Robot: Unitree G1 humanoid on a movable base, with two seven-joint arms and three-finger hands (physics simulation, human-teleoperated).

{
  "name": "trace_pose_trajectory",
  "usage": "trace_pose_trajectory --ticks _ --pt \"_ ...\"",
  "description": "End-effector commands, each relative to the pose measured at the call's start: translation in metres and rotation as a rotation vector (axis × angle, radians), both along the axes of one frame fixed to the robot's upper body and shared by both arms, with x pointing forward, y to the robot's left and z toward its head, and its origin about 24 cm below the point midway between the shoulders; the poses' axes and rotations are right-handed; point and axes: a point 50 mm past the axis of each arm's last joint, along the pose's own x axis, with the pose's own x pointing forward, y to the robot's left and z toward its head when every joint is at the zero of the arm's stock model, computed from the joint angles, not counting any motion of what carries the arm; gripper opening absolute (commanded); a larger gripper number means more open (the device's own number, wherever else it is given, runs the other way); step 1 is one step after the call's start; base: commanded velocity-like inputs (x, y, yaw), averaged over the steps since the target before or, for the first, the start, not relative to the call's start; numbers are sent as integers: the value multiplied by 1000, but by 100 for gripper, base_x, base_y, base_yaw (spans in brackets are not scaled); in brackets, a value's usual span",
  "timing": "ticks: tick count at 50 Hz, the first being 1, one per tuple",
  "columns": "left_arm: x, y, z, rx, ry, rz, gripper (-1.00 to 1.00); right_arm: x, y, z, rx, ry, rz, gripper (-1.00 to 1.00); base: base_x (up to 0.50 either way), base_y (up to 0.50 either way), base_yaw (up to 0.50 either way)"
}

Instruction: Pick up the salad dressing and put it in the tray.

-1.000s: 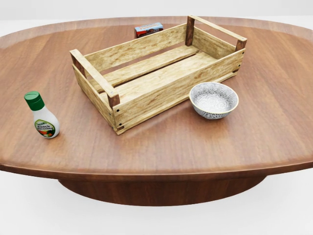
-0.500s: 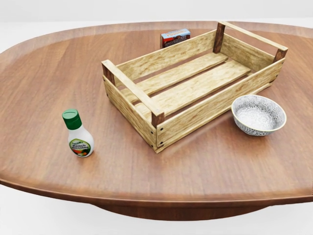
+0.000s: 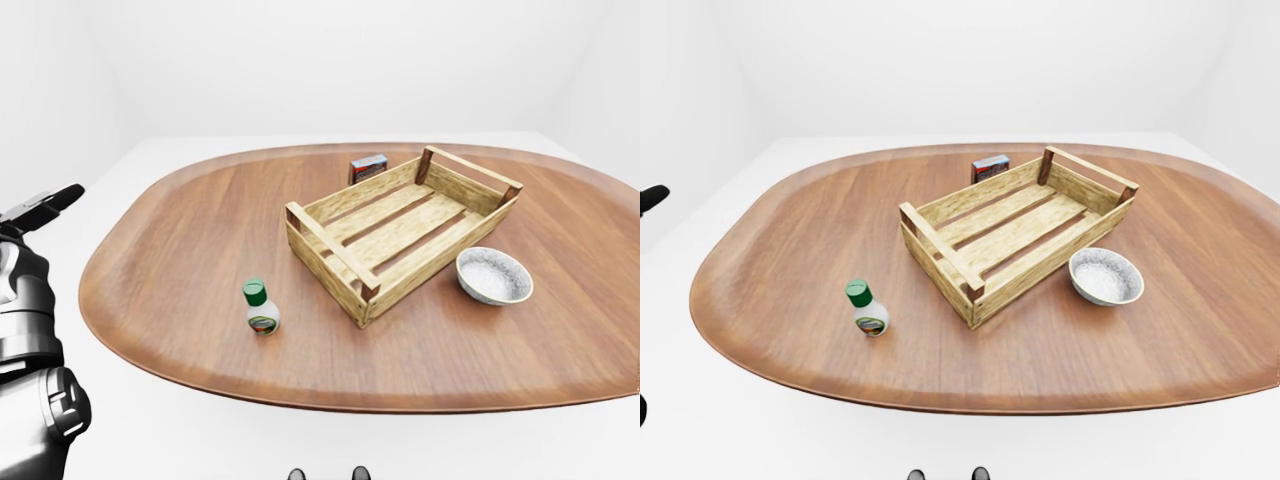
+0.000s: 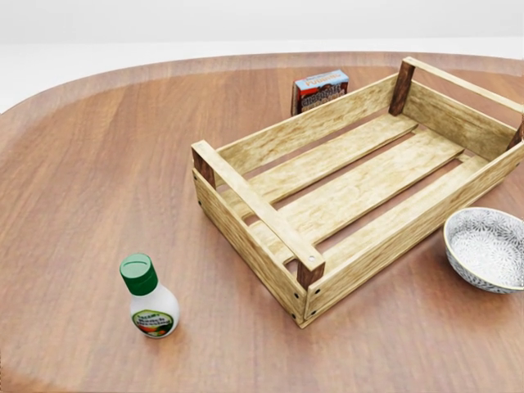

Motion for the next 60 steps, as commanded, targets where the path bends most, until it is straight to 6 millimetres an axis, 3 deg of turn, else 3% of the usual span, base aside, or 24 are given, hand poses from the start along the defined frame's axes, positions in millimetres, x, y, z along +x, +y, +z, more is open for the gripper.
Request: trace_pose_trajectory --ticks 1,39,56,60 --pt "2 -1 -4 -7 14 -10 100 2 2 -5 28 13 31 100 50 4 0" --pt "0 -3 5 22 -28 -13 100 0 6 -14 -71 15 10 100 50 -1 0" --pt "1 -4 3 14 -19 -17 100 2 4 -12 -7 10 27 100 50 -5 0" --pt "1 -4 2 13 -17 -16 100 -4 2 -7 37 -73 15 100 25 -3 0"
